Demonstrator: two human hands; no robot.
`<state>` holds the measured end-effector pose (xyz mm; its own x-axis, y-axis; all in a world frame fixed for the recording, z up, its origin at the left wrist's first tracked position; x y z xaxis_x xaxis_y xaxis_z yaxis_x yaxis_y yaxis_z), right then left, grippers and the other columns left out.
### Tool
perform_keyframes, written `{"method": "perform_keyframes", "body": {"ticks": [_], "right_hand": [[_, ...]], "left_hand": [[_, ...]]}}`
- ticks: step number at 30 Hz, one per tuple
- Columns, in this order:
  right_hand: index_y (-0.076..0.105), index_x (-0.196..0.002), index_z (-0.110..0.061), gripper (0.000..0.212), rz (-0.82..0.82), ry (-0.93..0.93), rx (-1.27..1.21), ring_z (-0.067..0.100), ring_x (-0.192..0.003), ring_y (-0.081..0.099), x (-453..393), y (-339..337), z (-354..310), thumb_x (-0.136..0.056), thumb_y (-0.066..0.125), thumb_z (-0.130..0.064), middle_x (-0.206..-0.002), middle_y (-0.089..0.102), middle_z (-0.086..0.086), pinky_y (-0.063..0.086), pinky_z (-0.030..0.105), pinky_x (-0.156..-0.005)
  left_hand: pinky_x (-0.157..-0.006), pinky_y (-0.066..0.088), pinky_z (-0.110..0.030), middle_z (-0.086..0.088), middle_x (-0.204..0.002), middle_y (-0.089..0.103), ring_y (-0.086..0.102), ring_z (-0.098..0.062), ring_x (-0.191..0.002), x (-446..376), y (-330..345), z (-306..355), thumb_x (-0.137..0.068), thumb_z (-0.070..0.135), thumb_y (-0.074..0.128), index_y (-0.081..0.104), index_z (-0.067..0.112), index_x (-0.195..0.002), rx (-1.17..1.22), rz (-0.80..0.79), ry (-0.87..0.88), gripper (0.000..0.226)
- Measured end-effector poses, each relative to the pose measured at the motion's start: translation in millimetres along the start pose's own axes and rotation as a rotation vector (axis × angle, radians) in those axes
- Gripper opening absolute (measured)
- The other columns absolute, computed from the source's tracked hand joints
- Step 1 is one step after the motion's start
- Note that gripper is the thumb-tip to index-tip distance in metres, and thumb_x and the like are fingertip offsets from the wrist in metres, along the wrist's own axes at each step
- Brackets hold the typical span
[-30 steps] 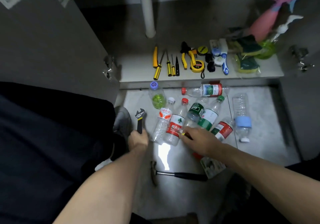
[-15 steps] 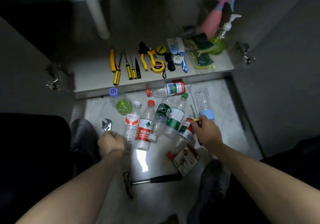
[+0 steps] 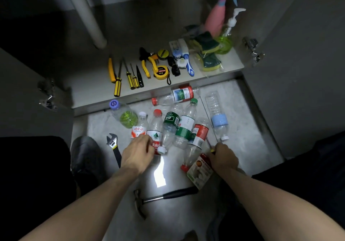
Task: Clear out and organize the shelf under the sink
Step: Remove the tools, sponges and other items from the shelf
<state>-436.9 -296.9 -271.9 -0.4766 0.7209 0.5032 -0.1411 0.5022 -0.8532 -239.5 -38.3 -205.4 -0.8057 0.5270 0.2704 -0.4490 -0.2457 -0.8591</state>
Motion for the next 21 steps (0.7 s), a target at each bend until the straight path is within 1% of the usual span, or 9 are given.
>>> {"method": "perform_keyframes", "body": {"ticks": [2,5,8,11,13,15,17,19,21], "right_hand": [[0.058,-0.104,-0.018,0.024,0.093,-0.014,-0.089,0.025,-0.093,0.063,0,-12,-5,-0.095,0.058,-0.041,-0.103,0.064,0.005,0.056,0.041,-0.080],[0.058,-0.092,-0.020,0.018,0.126,-0.085,-0.271,0.023,-0.082,0.062,-6,-31,-40,-0.098,0.052,-0.036,-0.091,0.065,0.003,0.049,0.033,-0.072],[0.063,-0.094,-0.021,0.010,0.147,-0.217,-0.457,0.017,-0.077,0.060,-16,-62,-99,-0.097,0.054,-0.025,-0.086,0.065,-0.002,0.042,0.028,-0.064],[0.064,-0.096,-0.027,0.011,0.166,-0.344,-0.577,0.005,-0.070,0.056,-22,-97,-145,-0.096,0.053,-0.024,-0.079,0.063,-0.012,0.037,0.021,-0.057],[0.066,-0.097,-0.028,0.014,0.158,-0.434,-0.588,0.005,-0.072,0.058,-25,-117,-182,-0.096,0.053,-0.024,-0.078,0.063,-0.015,0.041,0.023,-0.059],[0.067,-0.099,-0.028,0.014,0.123,-0.513,-0.577,0.011,-0.079,0.062,-28,-134,-220,-0.096,0.053,-0.023,-0.082,0.066,-0.013,0.052,0.031,-0.068],[0.066,-0.097,-0.029,0.014,0.102,-0.577,-0.537,0.015,-0.084,0.064,-32,-146,-255,-0.095,0.053,-0.022,-0.085,0.068,-0.010,0.056,0.039,-0.075],[0.065,-0.095,-0.028,0.016,0.071,-0.629,-0.467,0.019,-0.086,0.064,-36,-150,-289,-0.093,0.051,-0.022,-0.086,0.069,-0.007,0.056,0.042,-0.080],[0.068,-0.096,-0.025,0.017,0.040,-0.675,-0.383,0.022,-0.091,0.065,-41,-149,-322,-0.094,0.051,-0.024,-0.091,0.071,-0.003,0.055,0.043,-0.083]], "left_hand": [[-0.077,0.049,-0.036,0.006,-0.100,0.062,0.057,-0.021,-0.097,-4,-6,-1,-0.091,0.028,0.051,0.056,0.028,-0.094,-0.007,0.025,-0.008,0.006],[-0.075,0.047,-0.035,0.008,-0.094,0.061,0.057,-0.019,-0.093,-16,-17,-1,-0.093,0.030,0.050,0.056,0.029,-0.089,0.028,0.075,-0.030,0.007],[-0.066,0.044,-0.029,0.012,-0.093,0.060,0.056,-0.011,-0.080,-33,-39,14,-0.095,0.031,0.049,0.055,0.031,-0.089,0.067,0.132,0.018,0.009],[-0.057,0.041,-0.023,0.011,-0.086,0.061,0.055,-0.005,-0.069,-54,-77,42,-0.097,0.030,0.047,0.058,0.027,-0.090,0.054,0.233,0.116,0.014],[-0.055,0.043,-0.029,0.007,-0.077,0.061,0.055,-0.013,-0.065,-70,-118,54,-0.096,0.031,0.043,0.058,0.024,-0.088,0.001,0.353,0.181,0.019],[-0.055,0.043,-0.032,0.002,-0.074,0.062,0.055,-0.018,-0.064,-89,-157,58,-0.095,0.032,0.041,0.058,0.022,-0.089,-0.048,0.427,0.217,0.021],[-0.057,0.037,-0.032,-0.004,-0.078,0.066,0.057,-0.027,-0.067,-111,-188,46,-0.093,0.033,0.043,0.058,0.022,-0.089,-0.092,0.472,0.162,0.019],[-0.064,0.044,-0.035,-0.009,-0.091,0.070,0.063,-0.035,-0.082,-137,-206,22,-0.093,0.034,0.046,0.060,0.021,-0.095,-0.146,0.440,0.037,0.019],[-0.077,0.052,-0.038,-0.011,-0.106,0.070,0.065,-0.036,-0.098,-163,-210,-9,-0.093,0.034,0.048,0.064,0.021,-0.105,-0.184,0.326,-0.097,0.024]]}}
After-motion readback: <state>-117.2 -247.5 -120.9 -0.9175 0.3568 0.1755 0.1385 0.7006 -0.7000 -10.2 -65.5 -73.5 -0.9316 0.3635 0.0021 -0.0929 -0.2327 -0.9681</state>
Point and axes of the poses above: each hand's wrist, its own x-axis away from the middle knuckle, its own y-axis out of the palm, z = x × y, the point moved 9 cm from there along -x, towards the middle knuckle
